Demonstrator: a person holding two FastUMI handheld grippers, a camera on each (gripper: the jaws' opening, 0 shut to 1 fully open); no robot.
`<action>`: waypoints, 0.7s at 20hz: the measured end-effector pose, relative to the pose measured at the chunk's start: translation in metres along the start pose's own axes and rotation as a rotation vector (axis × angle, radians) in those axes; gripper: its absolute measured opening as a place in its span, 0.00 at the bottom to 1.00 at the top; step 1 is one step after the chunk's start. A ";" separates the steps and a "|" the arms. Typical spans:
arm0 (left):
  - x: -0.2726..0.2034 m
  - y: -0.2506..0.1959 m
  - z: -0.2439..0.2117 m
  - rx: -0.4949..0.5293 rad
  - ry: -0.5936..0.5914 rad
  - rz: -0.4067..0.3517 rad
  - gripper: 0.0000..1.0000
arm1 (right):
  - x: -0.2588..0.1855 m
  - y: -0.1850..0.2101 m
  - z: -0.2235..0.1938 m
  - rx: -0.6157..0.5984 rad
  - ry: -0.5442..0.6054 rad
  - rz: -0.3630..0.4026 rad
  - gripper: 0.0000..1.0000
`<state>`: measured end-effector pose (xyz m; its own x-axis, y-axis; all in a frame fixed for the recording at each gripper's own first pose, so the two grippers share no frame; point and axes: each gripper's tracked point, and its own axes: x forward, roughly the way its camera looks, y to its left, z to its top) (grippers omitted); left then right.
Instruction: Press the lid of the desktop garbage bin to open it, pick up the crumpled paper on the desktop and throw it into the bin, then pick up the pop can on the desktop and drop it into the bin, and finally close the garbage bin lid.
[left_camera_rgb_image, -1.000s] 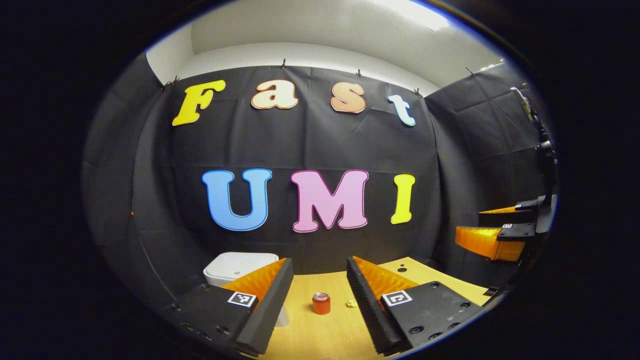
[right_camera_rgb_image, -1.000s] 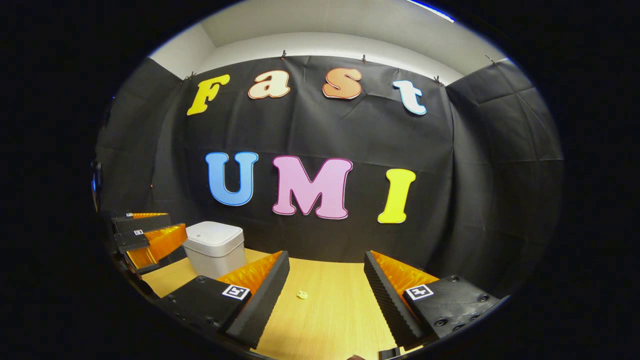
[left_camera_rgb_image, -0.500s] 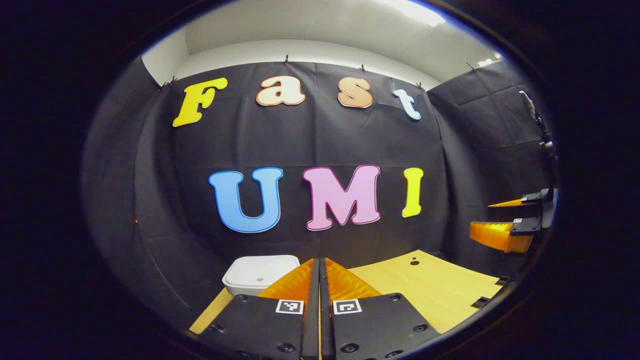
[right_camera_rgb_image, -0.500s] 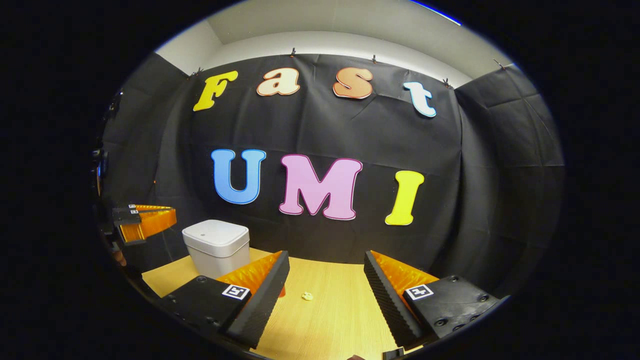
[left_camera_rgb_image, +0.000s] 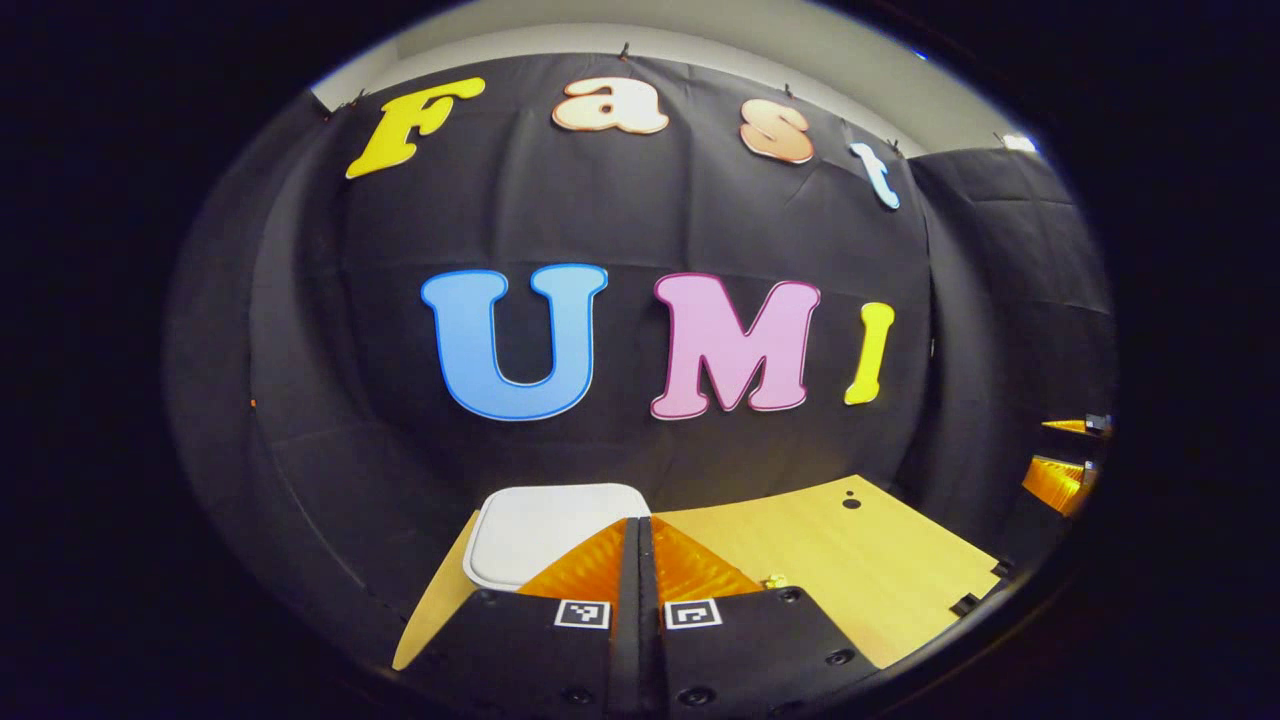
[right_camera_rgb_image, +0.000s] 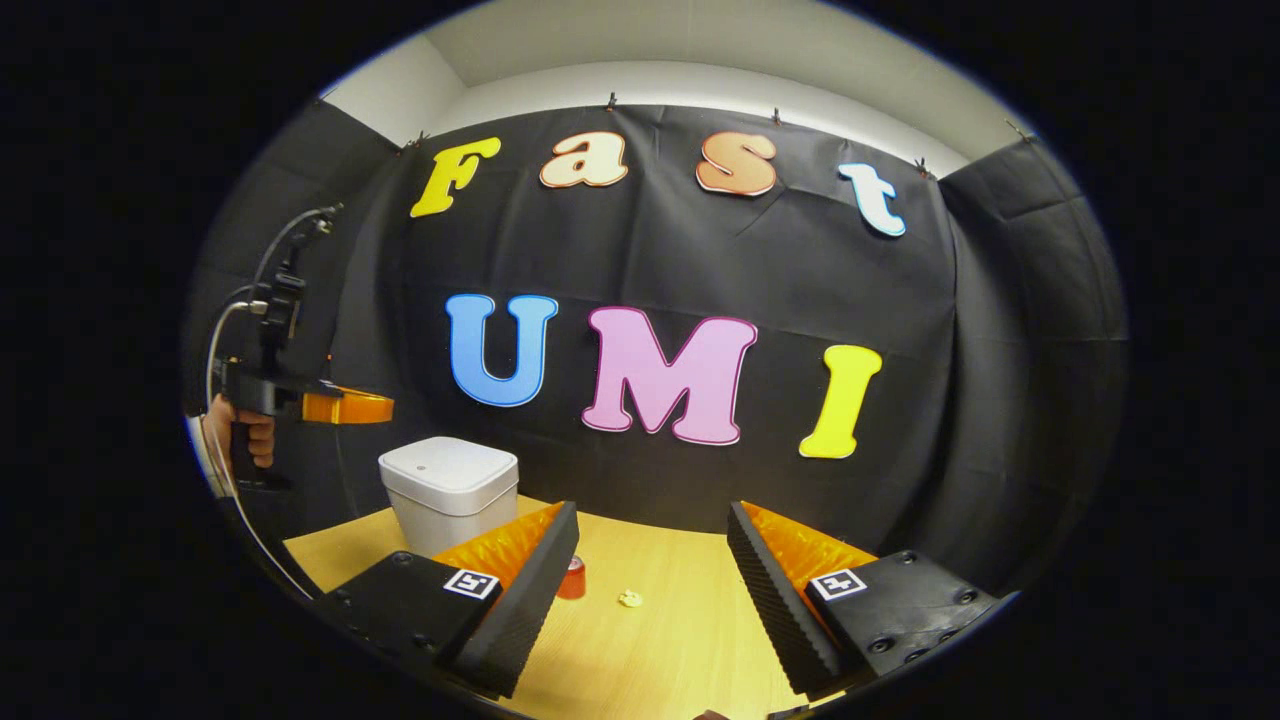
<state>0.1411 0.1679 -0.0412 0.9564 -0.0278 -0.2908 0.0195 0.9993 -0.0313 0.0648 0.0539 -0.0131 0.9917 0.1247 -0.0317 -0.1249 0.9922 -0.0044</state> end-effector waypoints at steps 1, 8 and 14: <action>0.012 0.007 -0.005 -0.015 0.027 0.012 0.05 | 0.008 -0.005 -0.003 0.001 0.003 0.010 0.97; 0.101 0.056 -0.056 -0.035 0.229 0.118 0.06 | 0.082 -0.033 -0.037 0.030 0.056 0.080 0.97; 0.113 0.066 -0.093 -0.105 0.371 0.189 0.06 | 0.141 -0.038 -0.074 0.017 0.102 0.164 0.97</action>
<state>0.2240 0.2286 -0.1648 0.7700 0.1293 -0.6248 -0.1937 0.9804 -0.0359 0.2069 0.0331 -0.0911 0.9496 0.2845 -0.1315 -0.2836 0.9586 0.0265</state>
